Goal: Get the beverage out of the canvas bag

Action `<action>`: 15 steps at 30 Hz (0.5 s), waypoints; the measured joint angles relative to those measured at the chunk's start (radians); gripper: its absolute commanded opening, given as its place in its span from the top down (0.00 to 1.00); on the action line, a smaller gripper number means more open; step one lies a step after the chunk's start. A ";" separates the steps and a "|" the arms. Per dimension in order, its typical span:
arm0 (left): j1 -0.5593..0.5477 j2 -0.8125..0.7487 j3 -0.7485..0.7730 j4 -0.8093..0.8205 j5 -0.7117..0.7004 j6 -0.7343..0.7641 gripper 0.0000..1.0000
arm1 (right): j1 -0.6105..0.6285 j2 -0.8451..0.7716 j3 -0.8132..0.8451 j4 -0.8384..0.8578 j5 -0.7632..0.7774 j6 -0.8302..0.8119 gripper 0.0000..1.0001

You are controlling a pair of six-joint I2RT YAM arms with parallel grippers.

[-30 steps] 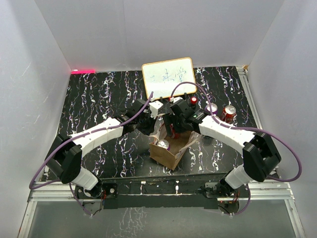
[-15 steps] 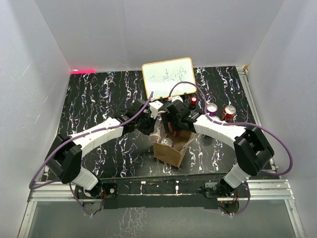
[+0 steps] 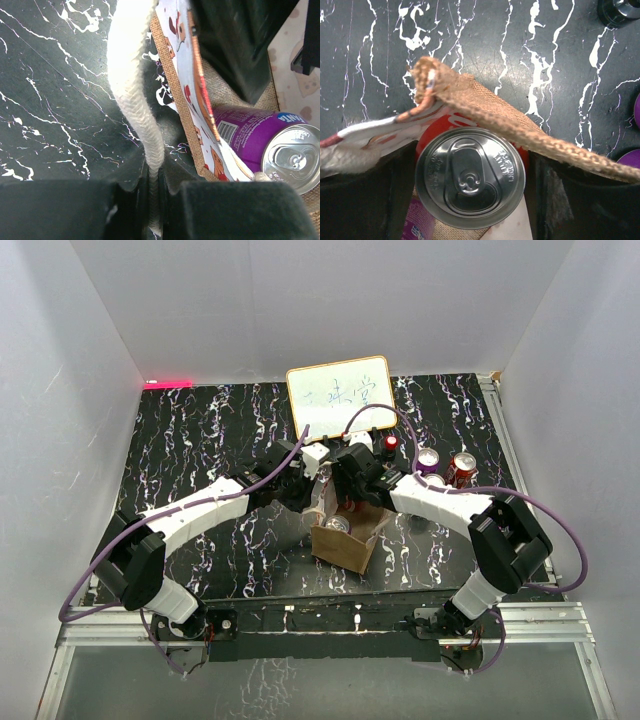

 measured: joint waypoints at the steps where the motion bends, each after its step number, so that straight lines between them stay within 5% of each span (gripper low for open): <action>1: 0.000 0.000 0.000 0.000 0.000 0.000 0.98 | -0.001 0.000 0.000 0.002 0.002 0.002 0.56; 5: -0.001 0.000 0.000 0.000 0.000 0.000 0.98 | -0.001 0.000 0.000 0.005 0.000 0.001 0.76; 15: -0.001 0.000 0.000 0.000 0.000 0.000 0.98 | -0.001 -0.034 -0.033 0.021 -0.033 -0.005 0.86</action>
